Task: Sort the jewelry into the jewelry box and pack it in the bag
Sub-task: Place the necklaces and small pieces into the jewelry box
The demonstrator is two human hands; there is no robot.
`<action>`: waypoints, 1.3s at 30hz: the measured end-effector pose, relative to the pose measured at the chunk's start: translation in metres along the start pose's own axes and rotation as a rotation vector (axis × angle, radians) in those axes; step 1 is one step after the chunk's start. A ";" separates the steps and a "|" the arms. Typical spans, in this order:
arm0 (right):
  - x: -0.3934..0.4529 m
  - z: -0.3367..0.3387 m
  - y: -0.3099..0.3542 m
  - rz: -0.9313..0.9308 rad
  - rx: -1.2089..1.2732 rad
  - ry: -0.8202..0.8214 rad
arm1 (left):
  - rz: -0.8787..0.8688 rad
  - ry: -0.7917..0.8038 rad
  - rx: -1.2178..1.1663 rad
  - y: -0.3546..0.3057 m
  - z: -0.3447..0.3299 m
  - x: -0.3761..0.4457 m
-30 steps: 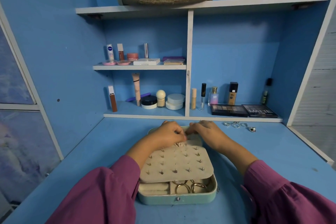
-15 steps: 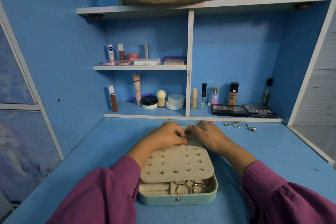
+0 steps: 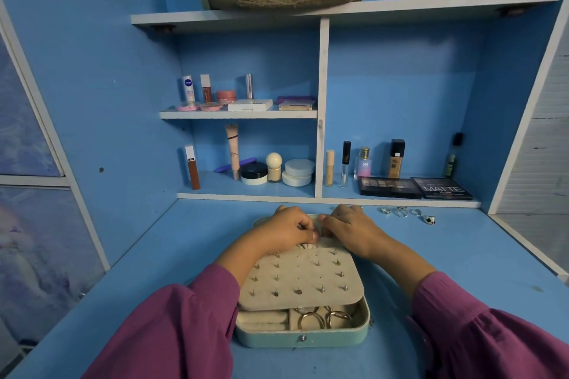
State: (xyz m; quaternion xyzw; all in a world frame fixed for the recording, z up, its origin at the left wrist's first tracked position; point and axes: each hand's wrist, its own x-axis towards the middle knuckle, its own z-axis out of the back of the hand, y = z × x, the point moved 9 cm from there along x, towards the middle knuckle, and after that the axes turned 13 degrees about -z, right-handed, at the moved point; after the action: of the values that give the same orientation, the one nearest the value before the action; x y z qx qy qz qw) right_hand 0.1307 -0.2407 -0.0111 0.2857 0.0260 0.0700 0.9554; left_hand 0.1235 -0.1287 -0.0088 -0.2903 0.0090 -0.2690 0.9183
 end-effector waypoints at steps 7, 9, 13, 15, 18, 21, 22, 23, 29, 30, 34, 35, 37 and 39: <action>0.005 0.012 -0.014 -0.035 0.359 -0.027 | 0.080 -0.303 -0.147 0.012 0.027 -0.005; 0.006 0.009 -0.013 -0.019 0.271 -0.027 | 0.123 -0.285 -0.055 0.016 0.027 -0.006; 0.002 0.002 -0.002 0.007 0.053 -0.024 | 0.156 -0.193 0.109 0.015 0.025 -0.006; 0.000 0.002 0.000 -0.009 0.055 -0.019 | 0.153 -0.145 0.154 0.014 0.023 -0.007; -0.001 0.005 0.000 -0.009 0.070 -0.031 | 0.138 -0.048 0.177 0.013 0.015 -0.009; -0.004 0.008 0.001 0.004 0.105 -0.036 | 0.128 -0.042 0.144 0.010 0.015 -0.011; -0.005 0.009 0.002 0.009 0.113 -0.039 | 0.120 -0.041 0.139 0.008 0.016 -0.012; -0.005 0.009 0.002 0.009 0.116 -0.042 | 0.111 -0.033 0.137 0.005 0.016 -0.012; 0.004 -0.002 0.001 0.029 -0.103 -0.034 | 0.089 -0.008 0.030 0.007 0.011 -0.013; 0.005 -0.004 0.002 0.036 -0.119 -0.027 | 0.090 -0.001 0.017 0.008 0.009 -0.013; 0.004 -0.005 0.006 0.062 -0.139 -0.022 | 0.085 0.019 0.039 0.008 0.006 -0.012; 0.004 -0.004 0.006 0.061 -0.139 -0.028 | 0.095 0.016 0.037 0.008 0.006 -0.013; 0.000 -0.002 0.006 0.061 -0.146 -0.034 | 0.120 0.011 0.008 0.010 0.006 -0.014; -0.001 -0.002 0.006 0.067 -0.171 -0.028 | 0.126 -0.003 -0.015 0.012 0.007 -0.014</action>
State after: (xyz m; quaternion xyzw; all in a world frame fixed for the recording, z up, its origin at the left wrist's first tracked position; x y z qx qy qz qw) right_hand 0.1287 -0.2349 -0.0101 0.2046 -0.0029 0.1000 0.9737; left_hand 0.1183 -0.1098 -0.0116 -0.2965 0.0278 -0.2102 0.9312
